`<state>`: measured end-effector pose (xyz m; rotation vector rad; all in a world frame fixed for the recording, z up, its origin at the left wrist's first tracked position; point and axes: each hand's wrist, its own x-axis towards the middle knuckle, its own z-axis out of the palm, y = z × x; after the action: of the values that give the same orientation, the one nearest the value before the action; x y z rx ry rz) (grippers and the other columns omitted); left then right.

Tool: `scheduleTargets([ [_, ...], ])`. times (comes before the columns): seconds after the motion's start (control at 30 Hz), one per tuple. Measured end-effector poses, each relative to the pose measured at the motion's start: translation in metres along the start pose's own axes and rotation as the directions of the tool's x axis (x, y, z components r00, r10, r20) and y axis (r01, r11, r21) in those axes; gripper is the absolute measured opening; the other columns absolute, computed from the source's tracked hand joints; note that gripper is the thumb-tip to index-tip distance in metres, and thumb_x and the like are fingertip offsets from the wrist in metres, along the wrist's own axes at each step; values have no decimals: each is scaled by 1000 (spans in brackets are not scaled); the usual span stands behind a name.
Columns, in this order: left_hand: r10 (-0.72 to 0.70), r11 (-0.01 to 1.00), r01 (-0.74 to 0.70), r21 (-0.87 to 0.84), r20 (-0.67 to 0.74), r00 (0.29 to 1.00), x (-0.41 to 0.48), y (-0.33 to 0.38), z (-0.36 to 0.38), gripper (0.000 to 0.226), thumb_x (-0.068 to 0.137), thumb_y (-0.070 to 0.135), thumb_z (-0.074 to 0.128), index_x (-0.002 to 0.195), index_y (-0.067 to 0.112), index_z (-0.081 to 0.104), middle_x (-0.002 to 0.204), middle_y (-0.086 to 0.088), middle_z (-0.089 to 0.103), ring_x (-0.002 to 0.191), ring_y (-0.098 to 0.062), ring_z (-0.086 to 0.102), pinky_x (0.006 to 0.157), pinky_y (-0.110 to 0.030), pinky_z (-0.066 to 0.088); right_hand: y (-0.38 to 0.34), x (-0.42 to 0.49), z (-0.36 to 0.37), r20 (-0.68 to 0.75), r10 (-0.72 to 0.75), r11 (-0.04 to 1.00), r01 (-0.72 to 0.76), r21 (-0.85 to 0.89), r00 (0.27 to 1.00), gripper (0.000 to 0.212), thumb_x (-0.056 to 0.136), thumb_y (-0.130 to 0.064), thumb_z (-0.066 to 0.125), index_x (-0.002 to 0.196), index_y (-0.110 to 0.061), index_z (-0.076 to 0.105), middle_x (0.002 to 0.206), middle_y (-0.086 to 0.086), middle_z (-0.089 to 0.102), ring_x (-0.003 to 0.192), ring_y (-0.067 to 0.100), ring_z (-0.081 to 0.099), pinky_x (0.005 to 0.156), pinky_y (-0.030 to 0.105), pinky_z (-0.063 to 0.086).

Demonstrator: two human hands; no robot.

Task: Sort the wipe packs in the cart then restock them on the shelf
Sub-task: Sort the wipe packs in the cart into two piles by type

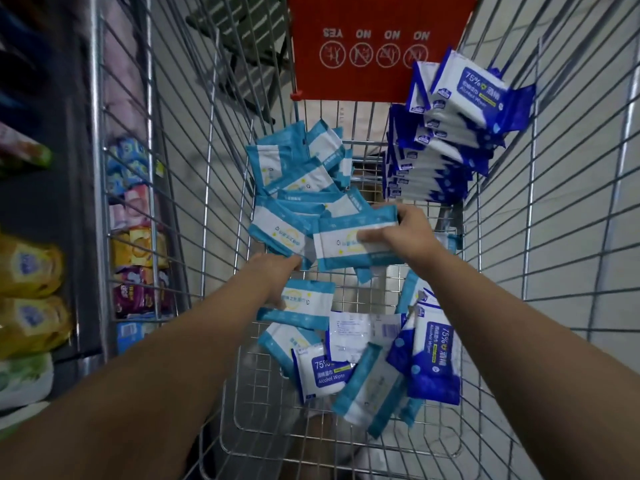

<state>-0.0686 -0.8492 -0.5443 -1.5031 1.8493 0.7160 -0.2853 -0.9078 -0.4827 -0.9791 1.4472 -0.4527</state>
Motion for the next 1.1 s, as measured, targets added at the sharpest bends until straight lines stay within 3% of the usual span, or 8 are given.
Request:
scheduleTargets([
  [0.2,13,997,-15,-70,-26,1000,4,-4,-14,46,75,28,77,112,17,53,119,0,58,113,-20,50,93,-29,34,-1,16,-2,35,14,958,-3,-288,999,26,77,5,70,90,-12,56,97,4,61,90,22,61,73,34,54],
  [0.37,25,956,-19,-292,16,1000,1,-14,-33,24,70,17,82,79,19,60,90,0,57,88,-19,55,77,-28,46,8,22,-12,0,70,876,-61,-479,998,33,79,0,69,111,-7,63,106,10,65,92,27,64,80,39,56],
  [0.47,-45,956,-35,-290,-263,964,-1,-24,-59,17,81,16,71,98,14,67,100,-6,63,97,-24,58,80,-28,43,4,22,-18,70,99,906,-61,-419,993,18,73,4,74,82,-10,67,91,8,67,76,22,64,67,28,58],
  [0.53,-55,986,-20,-165,-438,898,1,-28,-74,19,88,18,62,107,17,65,108,-8,62,104,-28,56,85,-34,43,-3,20,-16,154,149,905,-72,-418,977,17,72,5,75,84,-5,68,81,5,66,67,16,62,52,18,54],
  [0.63,-44,993,-14,-119,-467,883,10,-31,-72,21,87,12,59,108,14,62,112,-11,60,105,-31,56,88,-39,47,-8,21,-4,270,194,883,-48,-466,943,19,71,4,75,80,-12,69,88,7,69,77,21,66,59,21,56],
  [0.77,-210,853,-94,-514,-503,838,16,-30,-50,22,77,-4,61,96,6,62,101,-11,61,97,-30,58,83,-40,50,2,28,28,325,124,950,-18,-311,937,32,73,11,72,103,0,68,97,8,66,78,14,63,65,17,55],
  [0.93,-354,631,-193,-751,-500,790,3,-14,-23,33,74,-17,48,96,0,65,98,-16,64,95,-32,60,87,-39,50,38,35,78,251,29,917,74,-392,968,30,75,9,69,104,1,68,109,18,68,92,23,63,90,41,52],
  [1.1,-313,846,-130,-517,-679,664,-21,1,11,43,75,5,60,117,6,51,114,-11,52,108,-28,46,94,-38,38,52,28,108,-50,-125,974,113,-196,991,20,80,7,55,92,-2,68,91,9,68,89,26,64,82,35,53],
])
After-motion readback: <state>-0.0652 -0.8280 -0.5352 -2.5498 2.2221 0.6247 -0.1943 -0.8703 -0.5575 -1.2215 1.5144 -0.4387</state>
